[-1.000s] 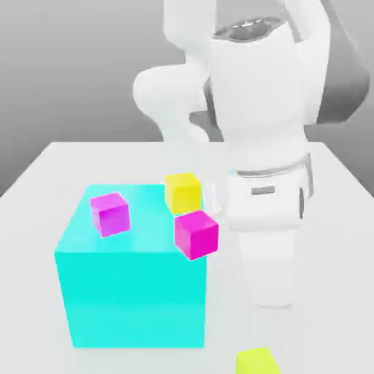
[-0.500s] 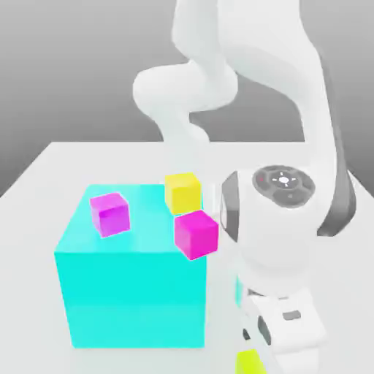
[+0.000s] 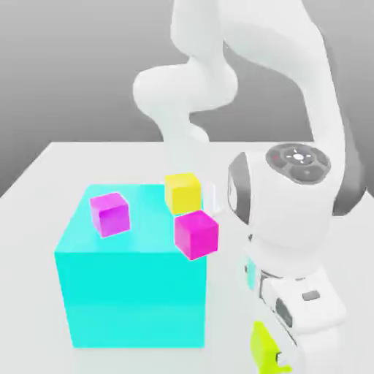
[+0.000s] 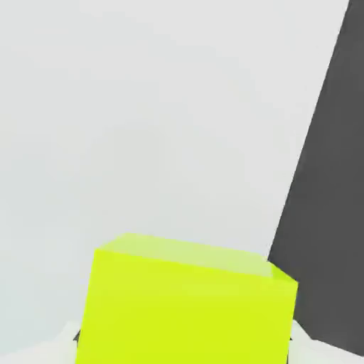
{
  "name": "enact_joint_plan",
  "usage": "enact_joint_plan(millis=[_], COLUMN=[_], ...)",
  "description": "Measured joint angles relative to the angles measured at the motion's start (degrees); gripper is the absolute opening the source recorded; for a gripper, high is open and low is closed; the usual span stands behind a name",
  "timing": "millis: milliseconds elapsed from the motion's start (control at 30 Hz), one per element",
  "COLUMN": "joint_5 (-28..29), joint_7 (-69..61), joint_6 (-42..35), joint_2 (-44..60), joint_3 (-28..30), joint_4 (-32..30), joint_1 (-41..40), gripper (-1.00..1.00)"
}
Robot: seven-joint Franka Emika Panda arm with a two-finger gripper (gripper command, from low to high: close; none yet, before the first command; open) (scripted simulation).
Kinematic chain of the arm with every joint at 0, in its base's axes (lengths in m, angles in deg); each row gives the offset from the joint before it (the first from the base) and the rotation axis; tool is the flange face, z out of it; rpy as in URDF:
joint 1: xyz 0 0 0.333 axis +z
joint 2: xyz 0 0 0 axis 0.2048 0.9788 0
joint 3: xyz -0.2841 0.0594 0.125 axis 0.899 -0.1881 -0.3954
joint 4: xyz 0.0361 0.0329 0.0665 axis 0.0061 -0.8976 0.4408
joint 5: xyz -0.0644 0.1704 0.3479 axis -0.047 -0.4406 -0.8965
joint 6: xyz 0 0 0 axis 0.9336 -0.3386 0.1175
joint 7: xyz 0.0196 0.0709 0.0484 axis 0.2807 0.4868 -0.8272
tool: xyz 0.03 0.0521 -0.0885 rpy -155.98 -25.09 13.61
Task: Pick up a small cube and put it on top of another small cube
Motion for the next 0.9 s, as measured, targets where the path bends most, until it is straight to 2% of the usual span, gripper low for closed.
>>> enact_joint_plan(millis=[200,433,833,900], joint_5=[0.90,8.38,21.76,21.98], joint_7=[-16.98,-30.72,-39.74,-40.11], joint_6=[-7.54,-16.03,-30.30,-29.86], joint_2=[-6.53,-18.80,-44.05,-45.51], joint_3=[-2.75,-0.82,8.52,10.16], joint_4=[1.06,-0.52,-10.14,-12.24], joint_1=[-2.07,-5.43,-18.36,-19.75], gripper=[-1.00,-1.00,-1.00,-1.00])
